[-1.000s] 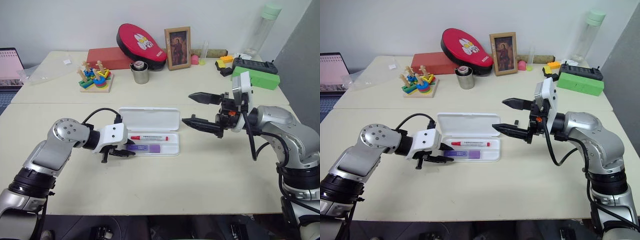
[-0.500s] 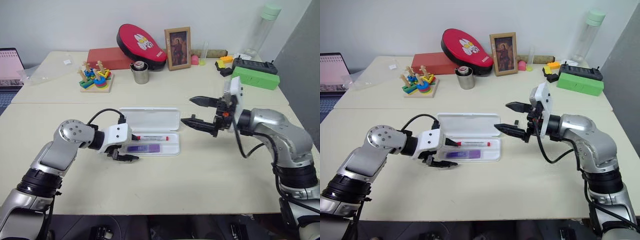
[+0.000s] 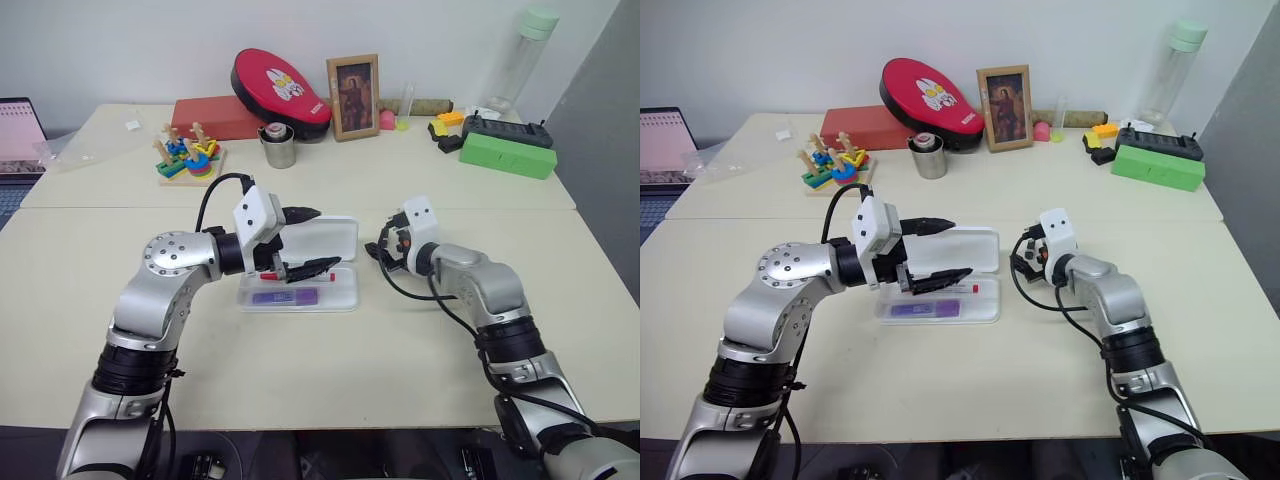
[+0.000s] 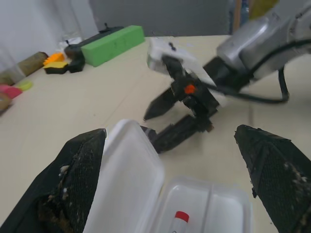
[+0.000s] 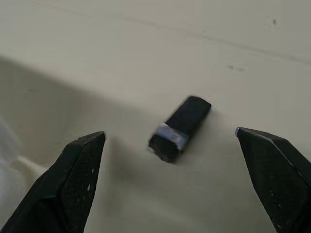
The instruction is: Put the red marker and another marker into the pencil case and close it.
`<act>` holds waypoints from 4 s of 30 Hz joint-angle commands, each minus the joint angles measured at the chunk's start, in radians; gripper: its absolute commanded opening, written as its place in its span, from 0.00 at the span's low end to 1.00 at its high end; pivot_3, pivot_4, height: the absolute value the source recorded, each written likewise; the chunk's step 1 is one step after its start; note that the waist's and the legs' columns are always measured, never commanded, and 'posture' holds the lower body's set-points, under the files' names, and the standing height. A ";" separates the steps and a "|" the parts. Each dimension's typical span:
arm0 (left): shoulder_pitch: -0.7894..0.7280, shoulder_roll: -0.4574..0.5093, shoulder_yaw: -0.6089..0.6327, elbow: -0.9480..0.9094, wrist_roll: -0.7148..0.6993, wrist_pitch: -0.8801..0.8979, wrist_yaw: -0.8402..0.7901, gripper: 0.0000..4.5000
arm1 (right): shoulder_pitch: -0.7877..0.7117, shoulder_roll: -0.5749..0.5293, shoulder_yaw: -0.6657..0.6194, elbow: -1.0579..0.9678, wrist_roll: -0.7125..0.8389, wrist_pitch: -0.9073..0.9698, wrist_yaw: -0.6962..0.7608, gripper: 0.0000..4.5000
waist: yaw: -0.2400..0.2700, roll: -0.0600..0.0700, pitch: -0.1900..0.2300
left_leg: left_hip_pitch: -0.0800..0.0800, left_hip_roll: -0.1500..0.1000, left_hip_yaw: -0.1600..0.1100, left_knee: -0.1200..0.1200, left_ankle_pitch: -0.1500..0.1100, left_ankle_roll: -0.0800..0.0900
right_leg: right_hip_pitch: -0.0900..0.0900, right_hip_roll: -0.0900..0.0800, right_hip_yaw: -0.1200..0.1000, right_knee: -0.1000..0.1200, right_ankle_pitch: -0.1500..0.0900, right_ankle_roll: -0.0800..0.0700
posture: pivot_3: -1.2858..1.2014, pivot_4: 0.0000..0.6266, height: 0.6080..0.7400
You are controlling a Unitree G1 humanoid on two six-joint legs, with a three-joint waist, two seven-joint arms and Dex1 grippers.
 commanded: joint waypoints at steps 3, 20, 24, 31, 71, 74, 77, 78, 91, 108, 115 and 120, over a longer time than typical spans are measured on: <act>-0.007 -0.043 0.003 -0.038 0.004 0.003 0.089 1.00 | -0.029 0.038 0.003 0.050 -0.080 -0.039 -0.067 0.82 | 0.000 0.000 0.000 | 0.000 0.000 -0.001 0.000 0.000 0.000 | 0.001 0.000 -0.001 0.000 0.000 0.000 | 0.52 0.24 1.00; -0.077 -0.101 -0.041 0.039 0.035 -0.044 0.126 1.00 | -0.036 0.043 -0.076 0.035 -0.094 -0.088 -0.082 0.08 | 0.003 0.000 0.000 | 0.000 0.000 -0.002 0.000 0.000 0.000 | 0.002 0.000 -0.002 0.000 0.000 0.000 | 0.52 0.24 1.00; -0.069 -0.069 -0.021 0.028 0.024 -0.030 0.109 1.00 | -0.043 -0.031 -0.053 -0.021 -0.108 -0.204 0.030 0.08 | 0.002 0.000 0.000 | 0.000 0.000 -0.002 -0.001 0.000 0.000 | 0.001 0.000 -0.002 0.000 0.000 0.000 | 0.52 0.24 1.00; 0.080 0.118 0.119 -0.123 -0.181 0.110 -0.057 1.00 | -0.004 -0.149 -0.038 -0.292 0.134 -0.267 0.474 0.08 | -0.017 0.000 0.000 | 0.000 0.000 -0.002 -0.002 0.000 0.000 | 0.000 0.000 -0.002 -0.001 0.000 0.000 | 0.52 0.24 1.00; 0.376 0.208 0.431 -0.238 -0.348 0.228 0.112 1.00 | -0.139 -0.059 0.028 -0.235 0.172 -0.211 0.622 0.75 | -0.019 -0.002 0.001 | 0.001 0.001 -0.003 -0.002 0.000 0.000 | 0.000 0.000 -0.004 0.000 -0.006 0.001 | 0.52 0.24 1.00; 0.393 0.195 0.501 -0.246 -0.387 0.255 0.164 1.00 | -0.287 -0.013 -0.010 -0.049 0.111 -0.227 0.509 0.59 | -0.027 -0.002 0.001 | 0.001 0.001 -0.003 -0.002 0.000 0.000 | 0.001 0.000 -0.004 0.000 -0.005 0.000 | 0.52 0.24 1.00; 0.400 0.190 0.547 -0.258 -0.424 0.272 0.202 1.00 | -0.382 0.020 0.008 0.117 0.037 -0.254 0.432 0.39 | -0.025 -0.003 0.001 | 0.002 0.001 -0.003 -0.002 0.000 0.000 | 0.001 0.000 -0.004 0.000 -0.004 -0.003 | 0.52 0.24 1.00; 0.402 0.189 0.560 -0.262 -0.436 0.276 0.213 1.00 | -0.403 0.029 0.021 0.164 0.013 -0.264 0.418 0.35 | -0.024 -0.003 0.001 | 0.002 0.001 -0.003 -0.002 0.000 0.000 | 0.001 0.000 -0.004 0.000 -0.004 -0.003 | 0.52 0.24 1.00; 0.554 0.213 0.668 -0.375 -0.587 0.296 0.209 1.00 | -0.286 -0.015 0.246 0.050 -0.085 -0.322 0.670 0.01 | -0.024 -0.004 0.001 | 0.000 0.001 -0.003 -0.004 0.000 0.000 | 0.000 0.000 -0.005 0.000 -0.004 -0.003 | 0.52 0.24 1.00; 0.662 0.282 0.528 -0.341 -0.434 0.258 0.125 1.00 | -0.079 -0.121 0.336 -0.106 -0.151 -0.283 0.755 0.01 | -0.023 -0.005 0.000 | 0.001 0.001 -0.002 -0.004 0.000 0.000 | -0.001 0.000 -0.004 0.000 -0.005 -0.005 | 0.52 0.24 1.00; 0.543 0.233 0.525 -0.150 -0.301 0.212 0.287 1.00 | 0.030 -0.159 0.045 -0.214 0.091 -0.217 0.772 0.01 | -0.005 -0.005 0.001 | 0.001 0.001 -0.003 -0.003 0.000 0.000 | 0.000 0.000 -0.004 0.000 -0.005 -0.005 | 0.52 0.24 1.00; 0.504 0.243 0.486 0.007 -0.172 0.118 0.300 1.00 | 0.083 -0.264 -0.037 -0.195 0.107 -0.172 0.747 0.13 | -0.001 -0.005 0.000 | 0.001 0.001 -0.002 -0.004 0.000 0.000 | 0.000 0.000 -0.004 -0.001 -0.005 -0.005 | 0.52 0.24 1.00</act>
